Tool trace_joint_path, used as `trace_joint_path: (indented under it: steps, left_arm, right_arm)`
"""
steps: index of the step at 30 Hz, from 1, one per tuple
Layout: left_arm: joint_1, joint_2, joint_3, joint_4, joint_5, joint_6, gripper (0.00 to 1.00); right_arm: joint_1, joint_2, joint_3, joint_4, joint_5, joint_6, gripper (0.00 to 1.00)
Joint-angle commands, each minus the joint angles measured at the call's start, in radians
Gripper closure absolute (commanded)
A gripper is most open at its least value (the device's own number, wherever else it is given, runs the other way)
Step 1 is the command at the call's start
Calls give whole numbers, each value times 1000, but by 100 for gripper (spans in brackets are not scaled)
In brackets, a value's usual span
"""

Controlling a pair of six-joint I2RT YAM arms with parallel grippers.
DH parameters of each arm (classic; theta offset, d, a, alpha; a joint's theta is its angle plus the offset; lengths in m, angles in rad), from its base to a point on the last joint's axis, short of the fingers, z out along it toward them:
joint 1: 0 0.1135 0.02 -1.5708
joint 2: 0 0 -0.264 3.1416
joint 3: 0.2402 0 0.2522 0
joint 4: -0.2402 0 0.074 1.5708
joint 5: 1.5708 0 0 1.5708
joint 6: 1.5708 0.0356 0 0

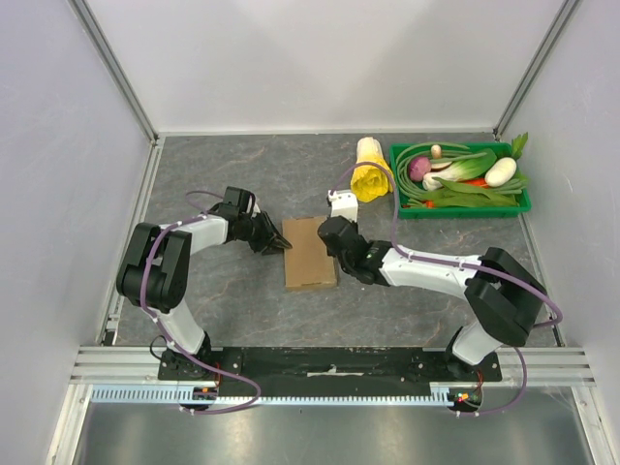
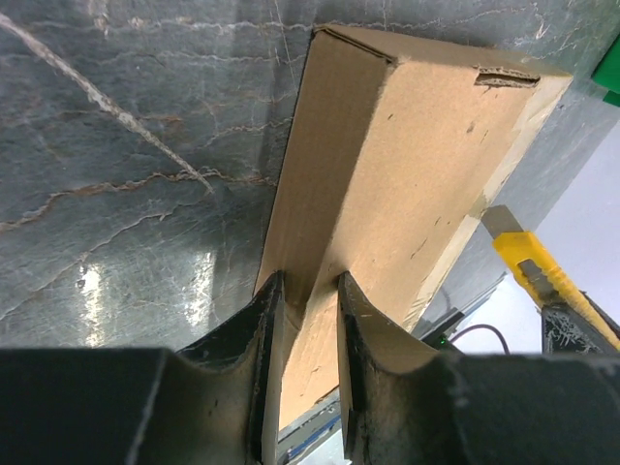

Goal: Unpack the express box

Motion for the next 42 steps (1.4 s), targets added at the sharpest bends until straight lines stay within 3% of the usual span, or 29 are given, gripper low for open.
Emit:
trace_joint_path:
  steps: [1, 16, 20, 21, 26, 29, 32, 38, 42]
  left_arm:
    - [-5, 28, -47, -22, -80, -85, 75]
    - [-5, 21, -55, -9, -70, -75, 75]
    - [-6, -7, -33, -63, -101, 22, 63]
    - [-6, -15, -29, -75, -109, 36, 56]
    - [-5, -32, -7, -117, -139, 106, 38]
    - [-9, 10, 11, -129, -123, 118, 36]
    - [-11, 39, 11, -106, -90, 89, 39]
    - [-11, 68, -1, -97, -113, 3, 64]
    - [-11, 59, -9, -88, -135, -49, 70]
  right_arm:
    - [35, -40, 17, -129, -32, 35, 100]
    - [38, 9, 31, -157, -54, 44, 100]
    - [35, 40, 85, -155, -52, 7, 100]
    - [33, 54, 97, -157, -54, 0, 100]
    - [13, 91, 160, -150, -66, -59, 100]
    - [-1, 117, 181, -144, -77, -91, 100]
    - [-5, 126, 192, -132, -100, -100, 100]
    - [-7, 97, 188, -149, -121, -79, 100]
    - [-5, 71, 156, -160, -123, -56, 100]
